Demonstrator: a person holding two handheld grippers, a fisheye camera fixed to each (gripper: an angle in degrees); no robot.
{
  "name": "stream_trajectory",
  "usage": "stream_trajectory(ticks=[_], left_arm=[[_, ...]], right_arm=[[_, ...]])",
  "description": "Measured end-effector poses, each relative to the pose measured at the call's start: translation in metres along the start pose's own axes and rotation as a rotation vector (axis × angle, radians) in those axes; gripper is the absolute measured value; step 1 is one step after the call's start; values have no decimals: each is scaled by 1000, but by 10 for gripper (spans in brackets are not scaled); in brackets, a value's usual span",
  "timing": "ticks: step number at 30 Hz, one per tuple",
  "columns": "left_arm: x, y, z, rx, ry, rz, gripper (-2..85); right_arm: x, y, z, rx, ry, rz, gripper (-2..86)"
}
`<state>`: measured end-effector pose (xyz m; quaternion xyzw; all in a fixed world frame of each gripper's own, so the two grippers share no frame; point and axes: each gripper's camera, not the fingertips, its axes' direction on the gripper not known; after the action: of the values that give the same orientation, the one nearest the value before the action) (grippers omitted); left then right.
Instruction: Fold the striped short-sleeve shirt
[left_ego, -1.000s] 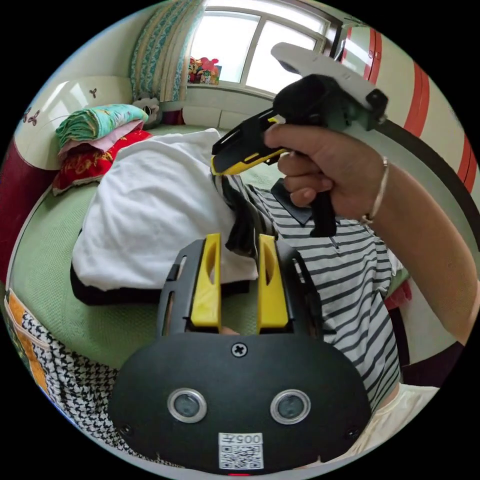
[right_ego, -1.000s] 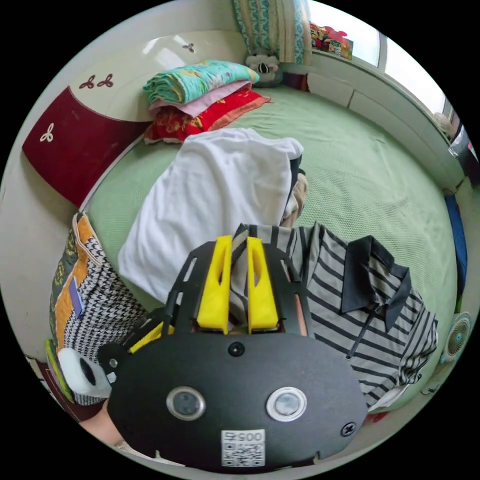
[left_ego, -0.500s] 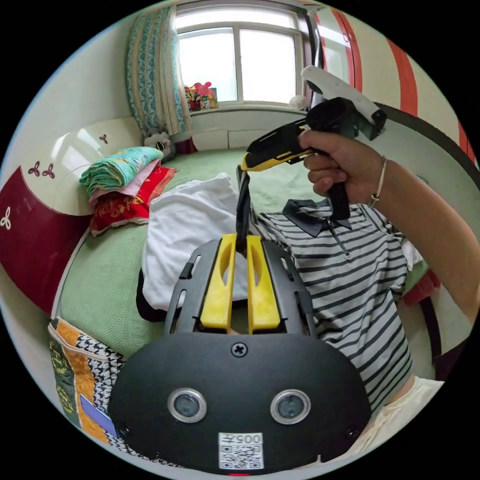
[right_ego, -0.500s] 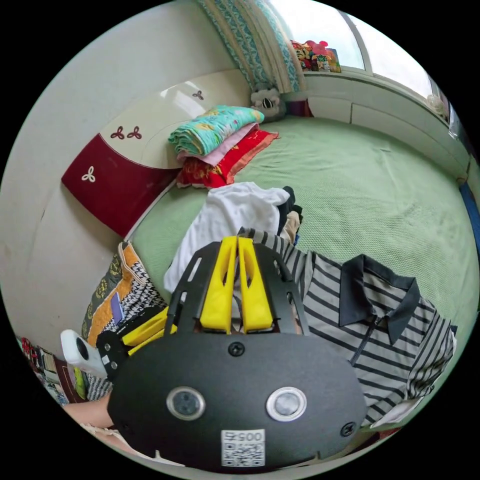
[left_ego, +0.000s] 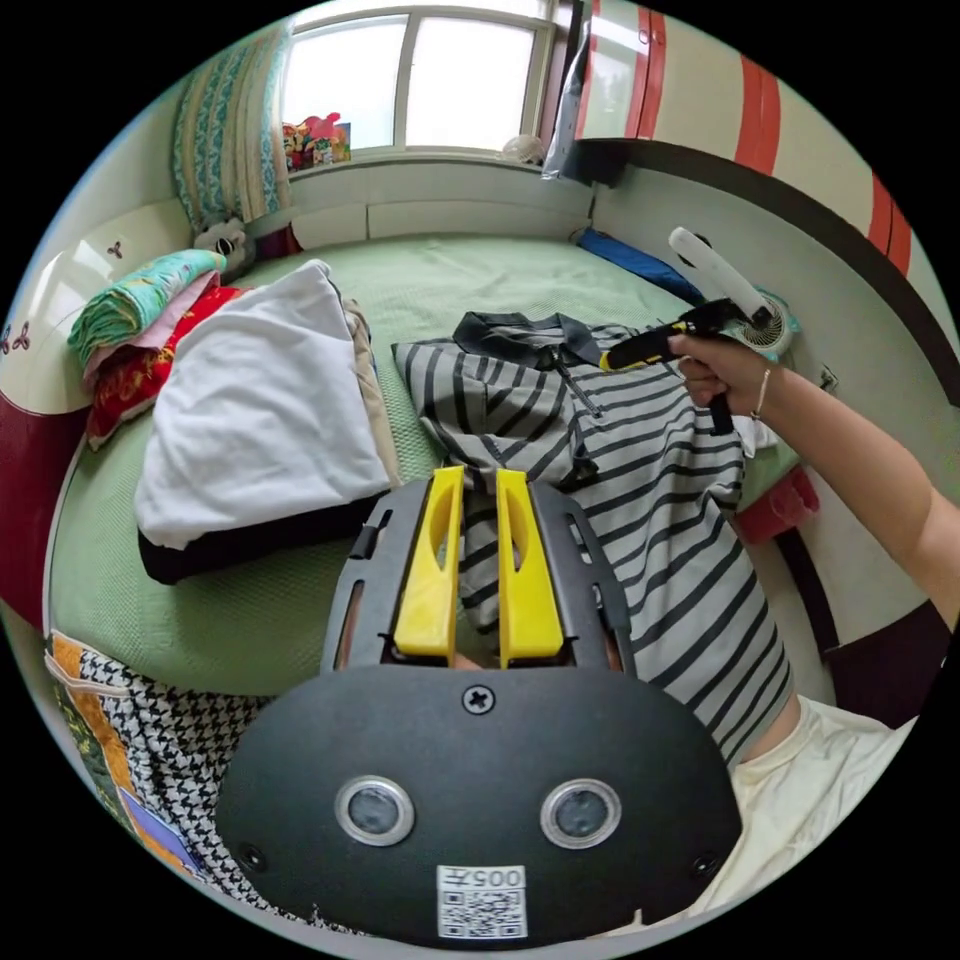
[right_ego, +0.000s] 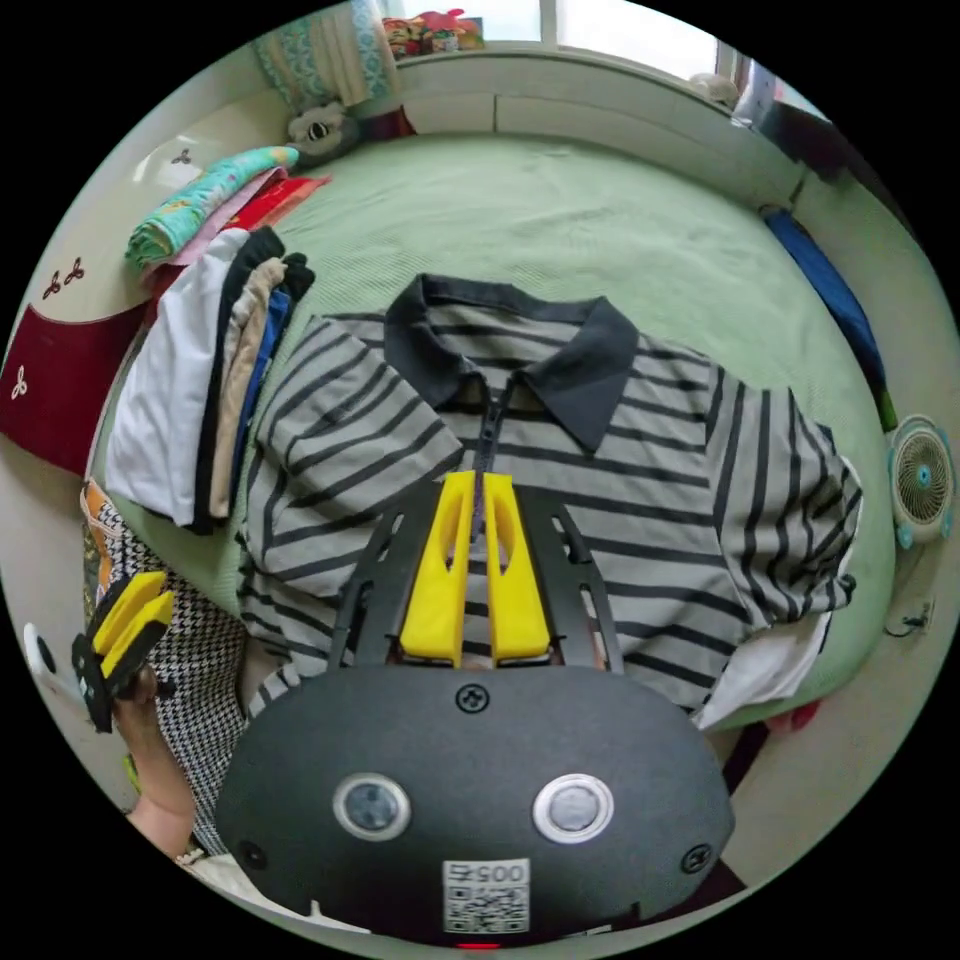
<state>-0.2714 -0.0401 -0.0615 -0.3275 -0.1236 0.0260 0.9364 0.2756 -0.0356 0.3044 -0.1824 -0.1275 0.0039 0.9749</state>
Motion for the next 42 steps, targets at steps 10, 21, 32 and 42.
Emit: stream_trajectory(ticks=[10, 21, 32, 42], left_arm=[[-3, -42, 74, -32, -43, -53, 77], [-31, -28, 110, -85, -1, -195, 53], [-25, -34, 145, -112, 3, -167, 54], [-29, -41, 155, -91, -71, -193, 6]], right_arm=[[-37, -3, 36, -29, -177, -194, 67], [-29, -20, 43, -46, -109, -270, 84], [-103, -141, 79, 23, -221, -276, 87], [-91, -175, 138, -5, -163, -66, 8]])
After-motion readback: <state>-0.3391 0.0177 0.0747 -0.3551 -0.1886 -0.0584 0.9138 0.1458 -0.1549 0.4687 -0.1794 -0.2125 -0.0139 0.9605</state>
